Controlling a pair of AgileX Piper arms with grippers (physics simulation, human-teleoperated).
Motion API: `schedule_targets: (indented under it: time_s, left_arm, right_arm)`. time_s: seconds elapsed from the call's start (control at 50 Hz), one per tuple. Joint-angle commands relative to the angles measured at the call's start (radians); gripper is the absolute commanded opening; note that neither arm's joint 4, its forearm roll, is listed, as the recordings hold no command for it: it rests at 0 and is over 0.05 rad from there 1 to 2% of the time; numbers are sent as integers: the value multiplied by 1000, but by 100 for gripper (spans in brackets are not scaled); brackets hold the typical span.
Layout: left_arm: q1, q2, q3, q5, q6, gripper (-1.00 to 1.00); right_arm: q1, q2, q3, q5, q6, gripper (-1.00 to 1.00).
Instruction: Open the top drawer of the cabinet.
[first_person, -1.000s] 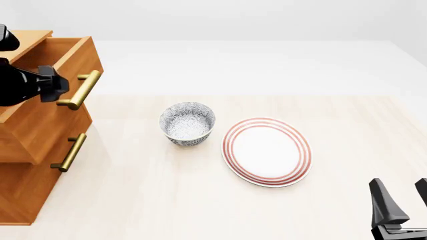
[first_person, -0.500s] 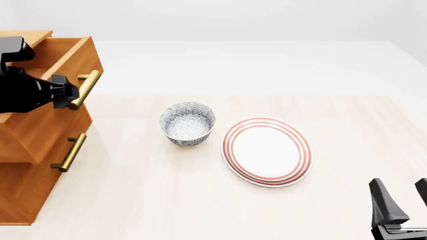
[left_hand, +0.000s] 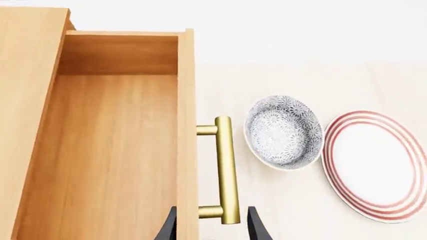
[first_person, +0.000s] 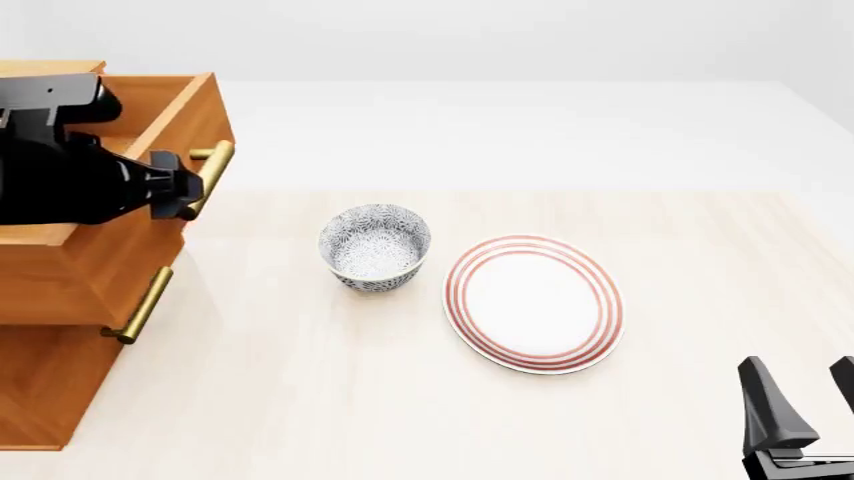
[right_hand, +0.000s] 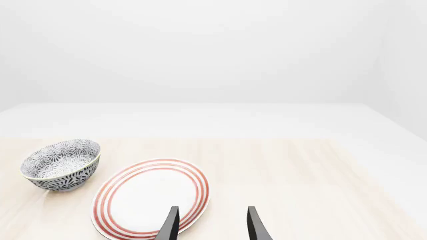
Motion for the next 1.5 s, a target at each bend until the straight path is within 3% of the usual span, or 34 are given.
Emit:
schedule_targets:
  time_s: [0.02, 0.62, 0.82, 1.08, 1.5]
  left_arm:
    - [-57, 12, 12, 23, 0, 100]
    - [-135, 22, 7, 34, -1, 100]
    - [-224, 61, -2, 19, -5, 100]
    - [-278, 72, -20, 18, -11, 100]
    - [-257, 34, -42, 71, 31, 100]
  right_arm:
    - [0, 0, 1, -1, 0, 100]
    - [0, 0, 1, -1, 0, 100]
    - [0, 0, 1, -1, 0, 100]
    - [0, 0, 1, -1, 0, 100]
    - [0, 0, 1, -1, 0, 100]
